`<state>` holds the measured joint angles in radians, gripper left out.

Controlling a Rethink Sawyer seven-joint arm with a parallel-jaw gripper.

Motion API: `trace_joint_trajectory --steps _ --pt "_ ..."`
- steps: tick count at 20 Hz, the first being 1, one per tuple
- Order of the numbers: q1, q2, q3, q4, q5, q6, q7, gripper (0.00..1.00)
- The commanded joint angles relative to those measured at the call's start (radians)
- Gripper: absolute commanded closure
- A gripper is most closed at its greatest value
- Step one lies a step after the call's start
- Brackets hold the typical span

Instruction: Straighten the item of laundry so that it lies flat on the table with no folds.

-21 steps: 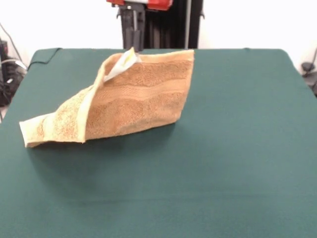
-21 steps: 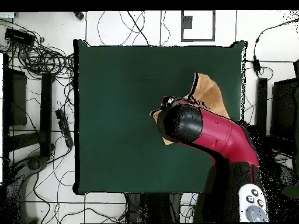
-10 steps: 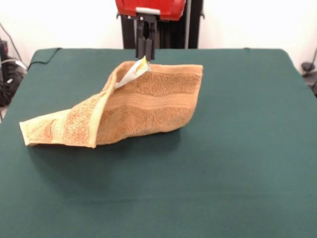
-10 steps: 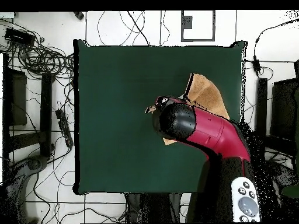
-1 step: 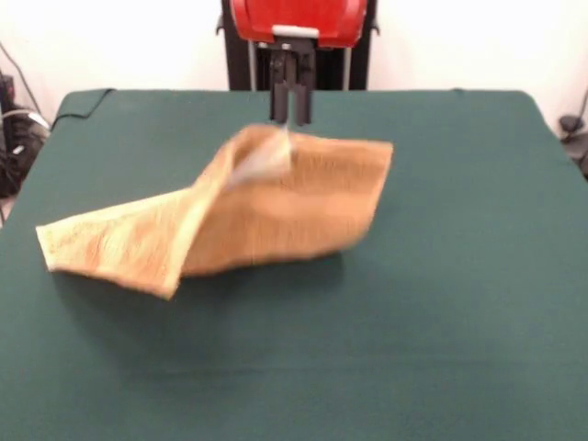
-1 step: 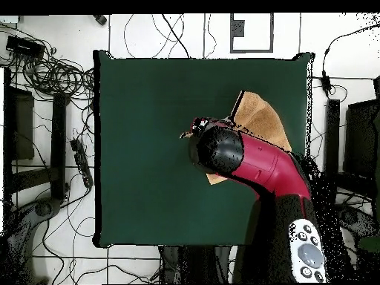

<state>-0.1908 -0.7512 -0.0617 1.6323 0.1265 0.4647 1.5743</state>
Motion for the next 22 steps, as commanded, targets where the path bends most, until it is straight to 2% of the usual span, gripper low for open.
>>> trace_joint_trajectory --steps 1,7,18,22 --pt "0.019 0.033 0.117 0.041 0.027 -0.049 0.160 0.00" --pt "0.021 0.037 0.108 0.015 0.018 -0.052 0.157 0.00" --pt "-0.001 0.012 0.133 0.060 0.051 -0.050 0.174 0.00" --pt "0.030 0.015 0.105 0.089 0.050 -0.064 0.207 0.00"
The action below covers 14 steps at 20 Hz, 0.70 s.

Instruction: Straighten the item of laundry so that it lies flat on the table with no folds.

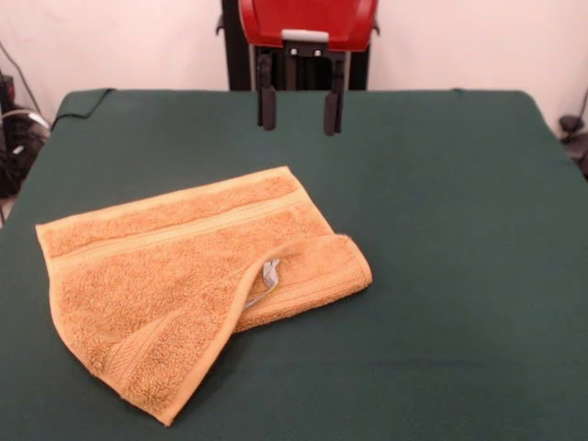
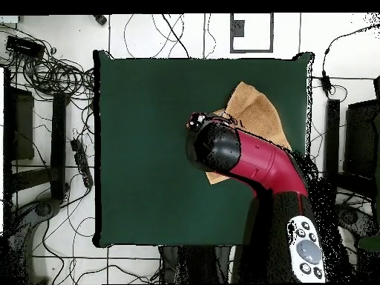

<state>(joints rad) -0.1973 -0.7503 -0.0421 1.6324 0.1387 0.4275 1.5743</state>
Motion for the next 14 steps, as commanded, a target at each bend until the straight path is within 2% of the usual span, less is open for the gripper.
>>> trace_joint_trajectory --steps 1,7,14 --pt "0.055 0.026 0.065 0.082 0.031 -0.022 0.219 0.00" --pt "0.110 0.078 0.017 0.063 0.023 0.004 0.245 0.00" --pt "0.088 0.188 0.048 0.010 0.023 -0.062 0.206 0.00"
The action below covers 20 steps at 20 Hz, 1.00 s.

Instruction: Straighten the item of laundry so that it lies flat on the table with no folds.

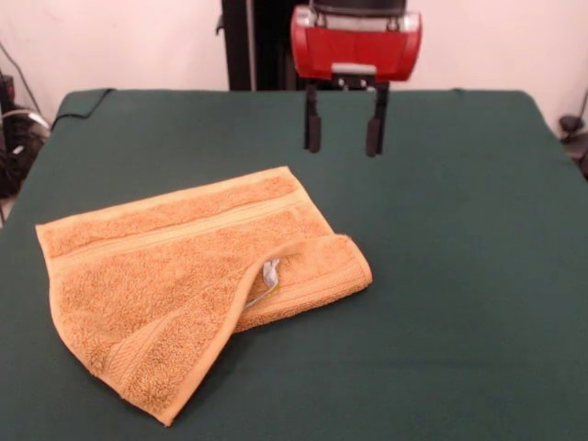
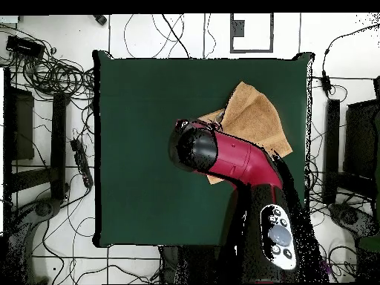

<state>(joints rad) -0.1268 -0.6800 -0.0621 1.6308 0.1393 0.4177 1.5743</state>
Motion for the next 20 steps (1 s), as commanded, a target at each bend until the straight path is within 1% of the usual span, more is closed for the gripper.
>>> trace_joint_trajectory --steps 1,3,5,9,10,13,20 --pt "0.019 0.131 0.064 -0.001 0.019 -0.053 0.202 0.00" --pt "0.020 0.156 0.058 -0.023 0.012 -0.058 0.192 0.00" --pt "0.009 0.179 0.071 -0.030 0.007 -0.069 0.175 0.00" --pt "-0.028 0.207 0.121 -0.034 0.005 -0.096 0.140 0.00" --pt "-0.028 0.211 0.118 -0.038 0.006 -0.110 0.147 0.00" --pt "-0.039 0.228 0.119 -0.076 0.002 -0.098 0.127 0.00" --pt "-0.041 0.266 0.132 -0.107 0.014 -0.133 0.146 0.00"
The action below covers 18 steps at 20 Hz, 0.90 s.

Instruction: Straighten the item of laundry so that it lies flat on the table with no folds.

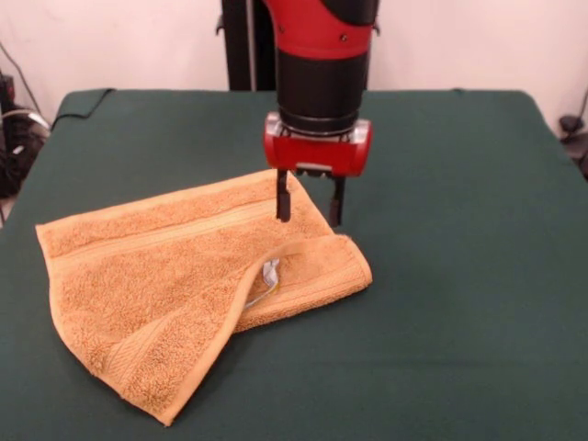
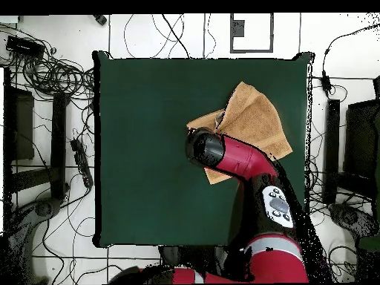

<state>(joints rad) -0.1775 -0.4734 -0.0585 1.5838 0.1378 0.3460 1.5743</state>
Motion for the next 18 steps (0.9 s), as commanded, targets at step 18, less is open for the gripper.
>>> trace_joint_trajectory --steps 18 --pt "0.140 0.008 -0.004 -0.163 0.042 -0.020 0.216 0.00"
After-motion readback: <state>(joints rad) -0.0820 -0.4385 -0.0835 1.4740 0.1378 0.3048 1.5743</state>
